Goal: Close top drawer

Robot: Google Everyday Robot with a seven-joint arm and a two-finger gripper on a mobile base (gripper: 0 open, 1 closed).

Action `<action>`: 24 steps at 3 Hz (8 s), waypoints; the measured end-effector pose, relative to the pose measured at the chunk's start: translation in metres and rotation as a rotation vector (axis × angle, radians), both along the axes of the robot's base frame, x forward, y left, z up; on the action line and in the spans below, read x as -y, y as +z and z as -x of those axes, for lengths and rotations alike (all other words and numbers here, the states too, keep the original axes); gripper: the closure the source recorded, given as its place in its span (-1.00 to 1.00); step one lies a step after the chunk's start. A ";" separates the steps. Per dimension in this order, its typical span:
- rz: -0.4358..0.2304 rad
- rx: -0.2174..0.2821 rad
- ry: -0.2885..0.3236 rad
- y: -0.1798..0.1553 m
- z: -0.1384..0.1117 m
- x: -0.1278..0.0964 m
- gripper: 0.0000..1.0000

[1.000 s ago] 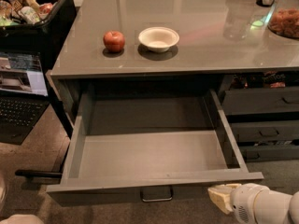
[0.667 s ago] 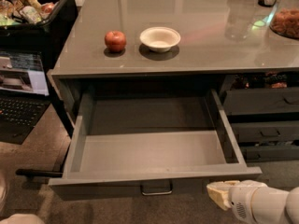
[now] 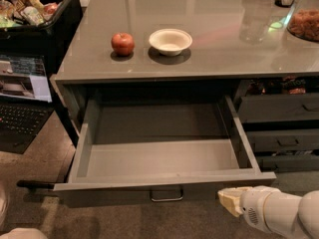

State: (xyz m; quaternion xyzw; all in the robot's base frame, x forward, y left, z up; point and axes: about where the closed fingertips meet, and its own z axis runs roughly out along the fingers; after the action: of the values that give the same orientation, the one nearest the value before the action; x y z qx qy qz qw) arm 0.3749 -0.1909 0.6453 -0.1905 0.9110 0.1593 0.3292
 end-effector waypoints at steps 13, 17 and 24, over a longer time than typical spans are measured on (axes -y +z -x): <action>0.043 0.287 0.109 0.056 -0.230 -0.061 1.00; 0.044 0.270 0.168 0.068 -0.173 -0.051 1.00; 0.056 0.048 0.212 0.015 -0.234 -0.073 1.00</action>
Offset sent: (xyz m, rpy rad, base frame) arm 0.1270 0.0027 0.0074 0.0077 -0.1175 -0.0538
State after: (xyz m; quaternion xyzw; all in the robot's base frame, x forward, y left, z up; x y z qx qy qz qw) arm 0.6090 -0.1177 0.6607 -0.2987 0.8817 0.1632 0.3267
